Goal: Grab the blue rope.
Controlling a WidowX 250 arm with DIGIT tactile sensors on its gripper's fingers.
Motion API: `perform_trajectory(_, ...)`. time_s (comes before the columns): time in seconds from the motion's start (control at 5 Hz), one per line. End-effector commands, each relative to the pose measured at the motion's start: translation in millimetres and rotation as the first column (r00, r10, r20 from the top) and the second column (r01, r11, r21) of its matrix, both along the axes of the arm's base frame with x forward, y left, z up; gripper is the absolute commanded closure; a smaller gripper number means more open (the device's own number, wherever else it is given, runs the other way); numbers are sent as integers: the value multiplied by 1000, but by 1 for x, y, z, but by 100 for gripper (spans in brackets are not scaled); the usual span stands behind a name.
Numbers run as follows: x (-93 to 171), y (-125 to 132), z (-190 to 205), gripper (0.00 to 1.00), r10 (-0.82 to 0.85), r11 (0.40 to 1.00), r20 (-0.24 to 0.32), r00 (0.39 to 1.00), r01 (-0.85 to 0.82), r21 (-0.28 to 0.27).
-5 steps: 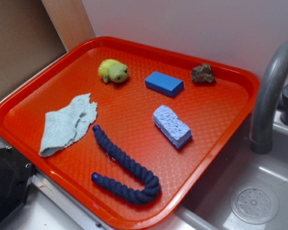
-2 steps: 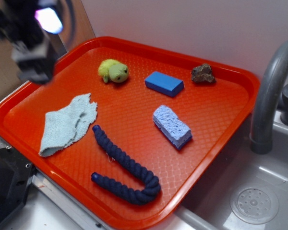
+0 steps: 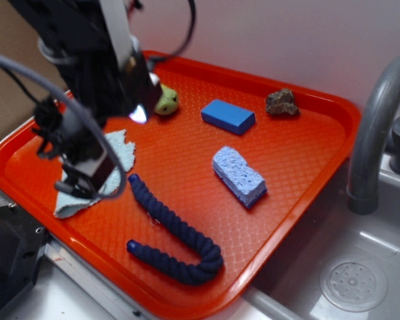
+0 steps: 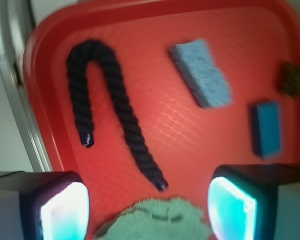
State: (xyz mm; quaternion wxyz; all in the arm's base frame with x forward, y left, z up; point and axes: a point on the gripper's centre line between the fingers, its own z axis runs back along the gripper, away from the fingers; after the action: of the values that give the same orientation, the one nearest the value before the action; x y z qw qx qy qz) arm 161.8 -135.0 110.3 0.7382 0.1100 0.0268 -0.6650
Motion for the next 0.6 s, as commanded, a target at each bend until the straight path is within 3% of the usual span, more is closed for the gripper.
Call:
perform_trajectory(0.0, 3, 9, -44, 0, -25, 998, -14, 1000, 26, 61)
perform_trajectory(0.4, 1, 9, -78, 0, -101, 989, -94, 991, 109, 95)
